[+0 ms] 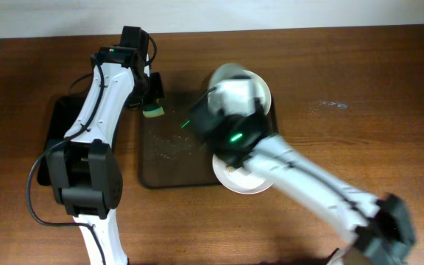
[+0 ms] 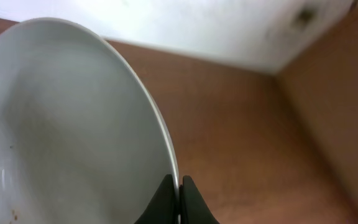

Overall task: Clean dirty plates on tray and stack at the side
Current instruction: 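Lift the left white plate with the right gripper and carry it right, then set the plate down on the table right of the tray, release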

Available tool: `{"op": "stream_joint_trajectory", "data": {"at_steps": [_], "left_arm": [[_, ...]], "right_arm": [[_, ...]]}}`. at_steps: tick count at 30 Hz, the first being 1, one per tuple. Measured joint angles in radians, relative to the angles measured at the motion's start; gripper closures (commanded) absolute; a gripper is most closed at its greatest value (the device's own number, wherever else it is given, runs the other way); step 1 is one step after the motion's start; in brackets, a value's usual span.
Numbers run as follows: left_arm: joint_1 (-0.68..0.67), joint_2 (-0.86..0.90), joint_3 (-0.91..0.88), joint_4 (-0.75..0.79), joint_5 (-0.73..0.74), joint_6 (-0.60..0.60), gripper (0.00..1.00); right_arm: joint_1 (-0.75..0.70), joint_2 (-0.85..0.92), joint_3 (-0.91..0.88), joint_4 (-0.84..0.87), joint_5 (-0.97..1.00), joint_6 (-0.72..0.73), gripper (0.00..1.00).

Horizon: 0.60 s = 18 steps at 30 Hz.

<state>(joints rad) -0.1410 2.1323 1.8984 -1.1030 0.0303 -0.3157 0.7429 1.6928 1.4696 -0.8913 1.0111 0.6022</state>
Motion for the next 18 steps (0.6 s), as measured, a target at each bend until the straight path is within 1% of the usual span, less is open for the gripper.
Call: {"op": "stream_joint_trajectory", "data": {"at_steps": [3, 5, 7, 9, 12, 15, 18], "left_arm": [[0.000, 0.000, 0.000, 0.000, 0.000, 0.000, 0.99], [0.000, 0.000, 0.000, 0.003, 0.000, 0.000, 0.99], [0.000, 0.000, 0.000, 0.008, 0.000, 0.000, 0.99], [0.000, 0.000, 0.000, 0.010, 0.000, 0.000, 0.99], [0.000, 0.000, 0.000, 0.018, 0.000, 0.000, 0.99], [0.000, 0.000, 0.000, 0.027, 0.000, 0.000, 0.99], [0.000, 0.000, 0.000, 0.031, 0.000, 0.000, 0.99]], "right_arm": [[-0.229, -0.098, 0.000, -0.039, -0.198, 0.021, 0.96], [-0.390, -0.128, 0.001, -0.060, -0.316, 0.019, 0.96], [-0.558, -0.124, -0.001, -0.071, -0.465, -0.001, 0.96], [-0.697, -0.109, -0.014, -0.056, -0.568, -0.018, 0.96], [-0.892, -0.071, -0.090, 0.025, -0.715, -0.055, 0.96], [-0.983, -0.033, -0.193, 0.138, -0.779, -0.077, 0.96], [-1.010, -0.006, -0.293, 0.237, -0.812, -0.090, 0.96]]}}
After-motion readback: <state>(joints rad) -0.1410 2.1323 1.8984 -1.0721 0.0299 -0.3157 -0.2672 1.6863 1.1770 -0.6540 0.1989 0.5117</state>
